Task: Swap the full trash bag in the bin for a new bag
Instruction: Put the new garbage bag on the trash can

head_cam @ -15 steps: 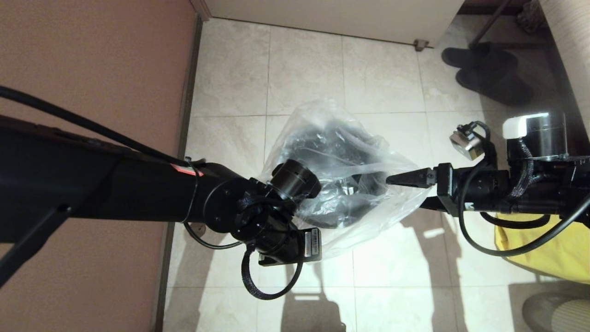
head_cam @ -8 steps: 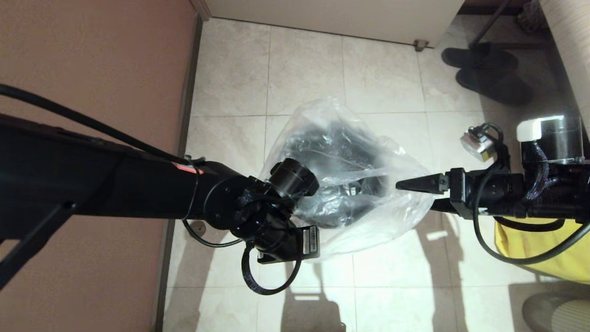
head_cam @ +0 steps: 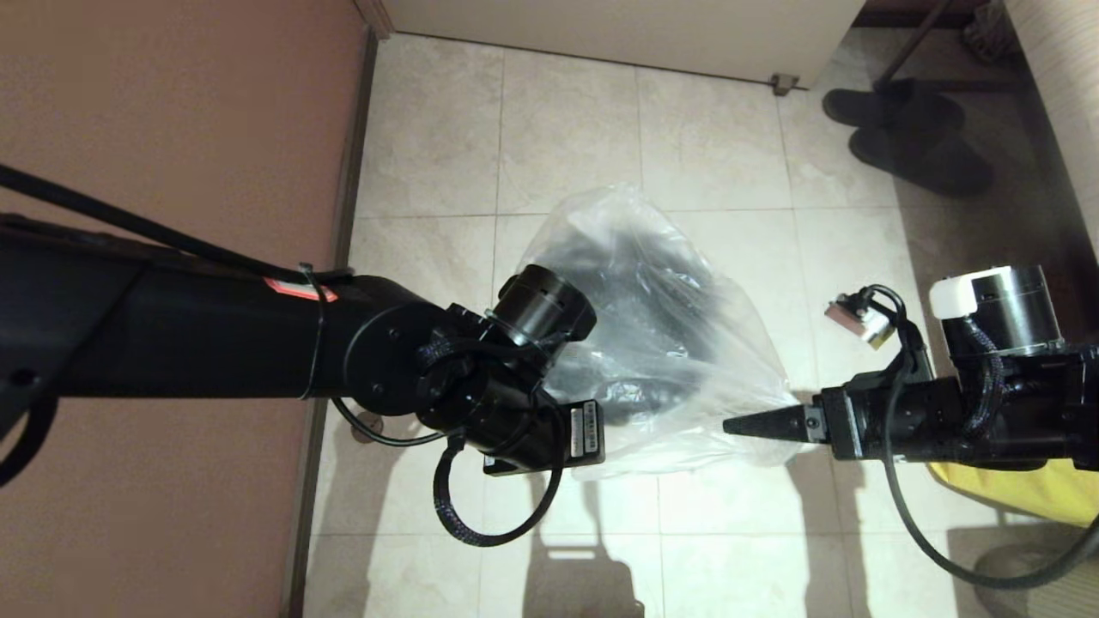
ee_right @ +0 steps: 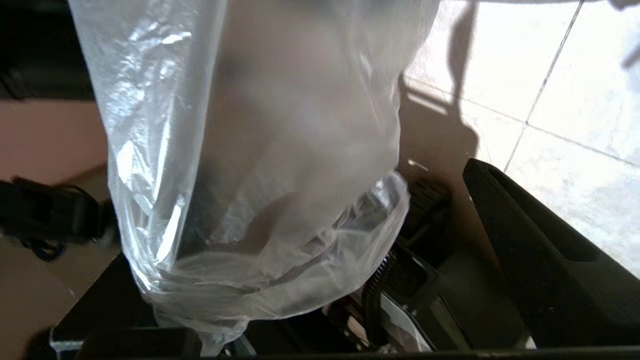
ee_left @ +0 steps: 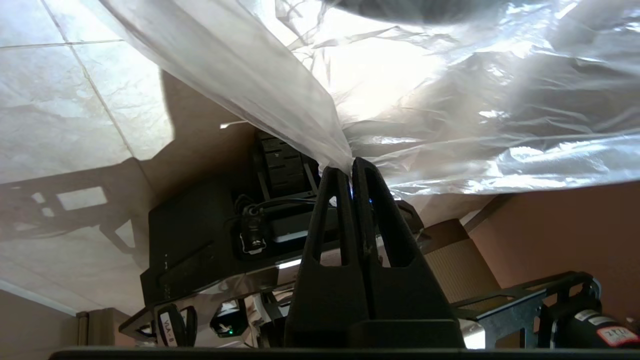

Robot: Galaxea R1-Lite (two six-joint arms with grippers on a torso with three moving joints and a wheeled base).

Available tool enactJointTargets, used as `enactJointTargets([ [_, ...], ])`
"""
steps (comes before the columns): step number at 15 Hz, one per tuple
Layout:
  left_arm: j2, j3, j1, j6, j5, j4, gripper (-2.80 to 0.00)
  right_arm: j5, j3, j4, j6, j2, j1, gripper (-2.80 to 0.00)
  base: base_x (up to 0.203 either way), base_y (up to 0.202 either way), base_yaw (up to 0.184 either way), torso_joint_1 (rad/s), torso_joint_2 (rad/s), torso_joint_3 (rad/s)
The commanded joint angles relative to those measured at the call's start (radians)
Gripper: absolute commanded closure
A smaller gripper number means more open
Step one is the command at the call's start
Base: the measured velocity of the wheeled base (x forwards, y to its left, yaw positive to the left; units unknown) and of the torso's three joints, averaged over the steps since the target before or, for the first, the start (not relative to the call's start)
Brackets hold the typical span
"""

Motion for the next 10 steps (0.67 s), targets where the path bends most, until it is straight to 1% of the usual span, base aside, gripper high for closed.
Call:
enactJointTargets([
  [1, 0.0, 0.0, -0.006, -0.004, 0.0, 0.003, 0.0, 0.006, 0.056, -0.007, -0.039, -0.029, 0.005, -2.8, 0.0, 0.0, 0.0, 0.0, 0.0, 0.0],
  [4, 0.0, 0.001, -0.006, -0.004, 0.0, 0.004, 0.0, 0.006, 0.083, -0.004, -0.066, -0.059, 0.005, -2.8, 0.0, 0.0, 0.0, 0.0, 0.0, 0.0],
  [7, 0.0, 0.004, -0.007, -0.005, -0.003, 0.004, 0.0, 0.008, 0.14, -0.001, -0.084, -0.06, 0.018, -2.8, 0.0, 0.0, 0.0, 0.0, 0.0, 0.0],
  [10, -0.007, 0.019, -0.003, -0.004, -0.003, 0.004, 0.0, 0.03, 0.17, -0.008, -0.102, -0.032, 0.023, -2.8, 0.0, 0.0, 0.0, 0.0, 0.0, 0.0],
])
